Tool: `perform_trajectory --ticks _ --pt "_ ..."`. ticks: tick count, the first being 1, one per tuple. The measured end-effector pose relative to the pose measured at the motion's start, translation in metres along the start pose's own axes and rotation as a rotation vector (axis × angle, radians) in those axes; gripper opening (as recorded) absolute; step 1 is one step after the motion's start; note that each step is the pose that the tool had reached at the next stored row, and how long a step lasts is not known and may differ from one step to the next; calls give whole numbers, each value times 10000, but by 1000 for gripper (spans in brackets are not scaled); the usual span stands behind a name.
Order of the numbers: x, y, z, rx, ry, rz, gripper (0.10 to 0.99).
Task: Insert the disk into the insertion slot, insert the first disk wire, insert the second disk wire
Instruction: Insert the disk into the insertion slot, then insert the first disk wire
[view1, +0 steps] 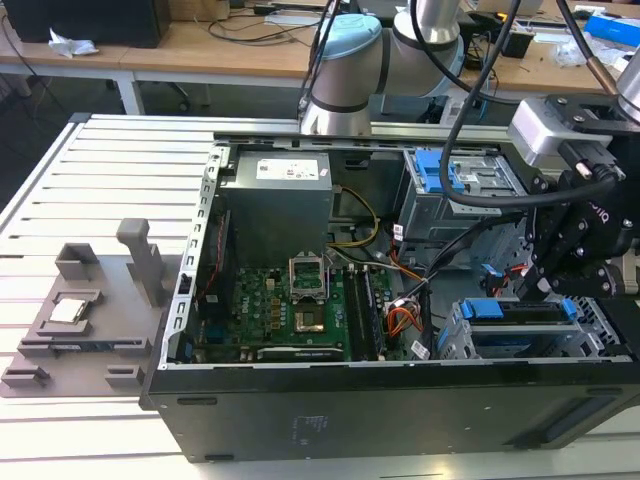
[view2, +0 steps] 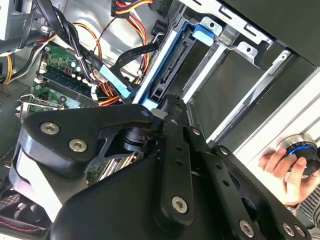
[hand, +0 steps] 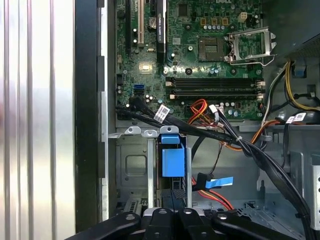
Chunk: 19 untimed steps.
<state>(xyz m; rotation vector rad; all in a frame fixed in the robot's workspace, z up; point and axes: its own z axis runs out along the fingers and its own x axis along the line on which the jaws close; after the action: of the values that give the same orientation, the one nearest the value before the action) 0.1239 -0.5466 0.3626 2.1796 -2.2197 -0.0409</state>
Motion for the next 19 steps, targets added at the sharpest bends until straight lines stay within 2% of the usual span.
perform_trajectory --ticks 13,19 --pt "-2 -6 5 0 -3 -1 106" --pt "-87 -67 2 0 0 -49 106"
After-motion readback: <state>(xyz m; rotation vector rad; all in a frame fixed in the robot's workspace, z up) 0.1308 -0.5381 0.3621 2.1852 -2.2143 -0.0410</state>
